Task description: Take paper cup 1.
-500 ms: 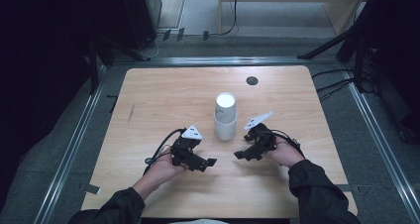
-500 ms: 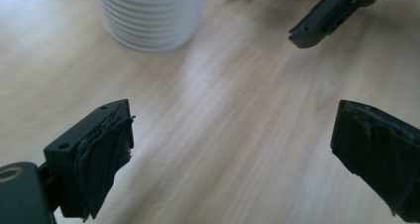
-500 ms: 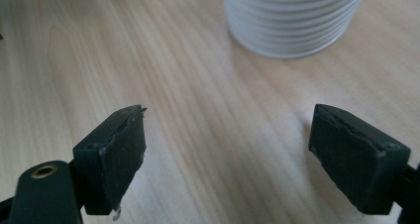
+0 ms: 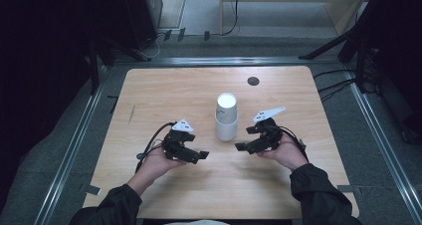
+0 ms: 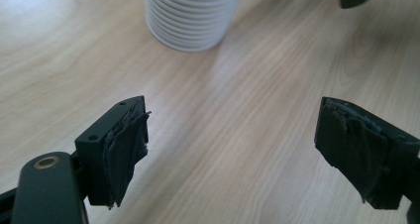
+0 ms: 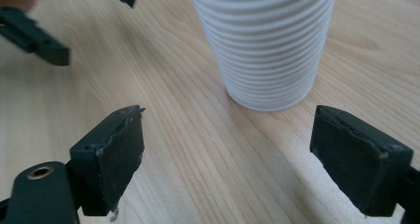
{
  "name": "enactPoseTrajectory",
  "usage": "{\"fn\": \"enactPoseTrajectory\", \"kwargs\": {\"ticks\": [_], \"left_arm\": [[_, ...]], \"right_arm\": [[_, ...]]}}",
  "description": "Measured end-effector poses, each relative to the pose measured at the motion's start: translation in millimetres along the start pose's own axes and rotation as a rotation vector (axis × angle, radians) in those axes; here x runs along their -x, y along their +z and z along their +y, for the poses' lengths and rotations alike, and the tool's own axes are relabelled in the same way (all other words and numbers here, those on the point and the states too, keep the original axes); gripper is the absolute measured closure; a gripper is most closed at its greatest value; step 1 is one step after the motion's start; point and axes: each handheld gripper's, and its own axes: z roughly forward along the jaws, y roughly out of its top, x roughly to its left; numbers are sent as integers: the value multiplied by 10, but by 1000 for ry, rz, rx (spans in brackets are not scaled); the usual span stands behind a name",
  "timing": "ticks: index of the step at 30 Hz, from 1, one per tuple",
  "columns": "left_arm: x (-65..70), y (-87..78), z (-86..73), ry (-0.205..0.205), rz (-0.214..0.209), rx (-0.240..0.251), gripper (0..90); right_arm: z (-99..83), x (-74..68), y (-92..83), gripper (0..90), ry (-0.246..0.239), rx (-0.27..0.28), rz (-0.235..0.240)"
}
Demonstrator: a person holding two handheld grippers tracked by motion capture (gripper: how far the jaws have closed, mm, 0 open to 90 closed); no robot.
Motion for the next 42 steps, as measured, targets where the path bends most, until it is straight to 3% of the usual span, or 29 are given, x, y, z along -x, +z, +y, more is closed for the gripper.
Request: {"fn": "enactPoseTrajectory", "kwargs": {"ticks": [2, 4, 5, 9, 12, 14, 16, 21, 27, 32, 42], "left_arm": [[-18, -29, 20, -30, 23, 14, 125], [-16, -41, 22, -25, 18, 20, 133], [-10, -60, 42, -6, 35, 17, 140], [-27, -109, 73, 12, 16, 23, 163], [-38, -136, 75, 24, 10, 25, 192], [-43, -167, 68, 24, -2, 22, 292], [-47, -184, 61, 32, -8, 19, 286], [-34, -227, 62, 44, -14, 23, 296], [-12, -267, 65, 46, -23, 13, 318], [-12, -303, 78, 16, -46, 14, 348], [26, -359, 13, 27, -21, 24, 349]], "right_arm": [[1, -14, -68, 246, -33, 22, -21], [5, -19, -84, 279, -32, 22, -19], [38, -29, -125, 349, -37, 5, -12], [91, -71, -204, 368, -63, 41, -27], [109, -99, -226, 377, -91, 34, -41], [140, -114, -246, 392, -93, 19, -42], [171, -121, -268, 400, -91, 13, -42], [321, -118, -367, 369, -93, 55, -46], [402, -78, -376, 323, -107, 32, -61], [540, -65, -353, 315, -134, 21, -67], [809, -49, -279, 286, -174, 35, -61]]}}
